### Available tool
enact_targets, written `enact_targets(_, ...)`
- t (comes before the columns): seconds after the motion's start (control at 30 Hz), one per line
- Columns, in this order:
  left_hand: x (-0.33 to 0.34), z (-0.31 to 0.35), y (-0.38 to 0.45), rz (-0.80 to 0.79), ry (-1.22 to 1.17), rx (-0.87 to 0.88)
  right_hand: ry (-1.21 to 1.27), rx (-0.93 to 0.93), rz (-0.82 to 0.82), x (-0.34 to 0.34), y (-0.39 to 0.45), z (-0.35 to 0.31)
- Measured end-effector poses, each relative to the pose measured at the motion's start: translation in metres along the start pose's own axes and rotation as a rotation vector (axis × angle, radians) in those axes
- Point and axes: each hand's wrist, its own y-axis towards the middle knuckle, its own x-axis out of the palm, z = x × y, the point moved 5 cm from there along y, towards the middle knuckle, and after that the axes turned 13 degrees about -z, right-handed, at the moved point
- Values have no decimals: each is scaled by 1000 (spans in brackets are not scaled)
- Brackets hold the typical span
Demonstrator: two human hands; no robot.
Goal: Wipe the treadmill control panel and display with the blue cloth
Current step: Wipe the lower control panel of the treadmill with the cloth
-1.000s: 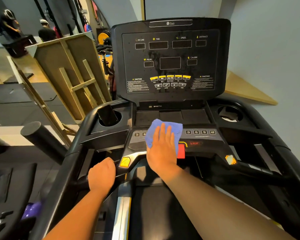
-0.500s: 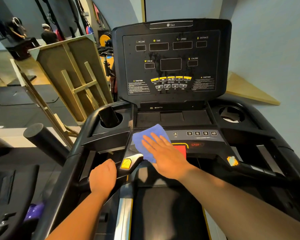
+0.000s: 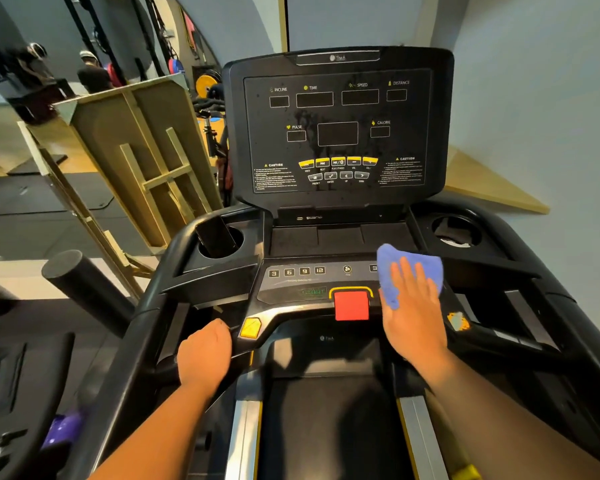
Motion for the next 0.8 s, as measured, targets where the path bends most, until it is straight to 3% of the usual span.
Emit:
enact_targets(0.17, 0, 0, -1, -24, 9, 11, 94, 341, -4, -3, 4, -25)
enact_targets(0.27, -2, 1, -1, -15, 4, 18, 71, 422, -97, -4, 14, -56)
enact_targets(0.47, 1, 1, 0, -32, 57, 1, 17, 135, -152, 4, 17, -127)
enact_targets(0.63, 0, 0, 0, -23, 21, -10, -129, -247, -206, 17, 2, -183)
enact_targets(0.8, 3, -1, 4, 12, -25, -34, -172, -623, -226, 25, -13, -192)
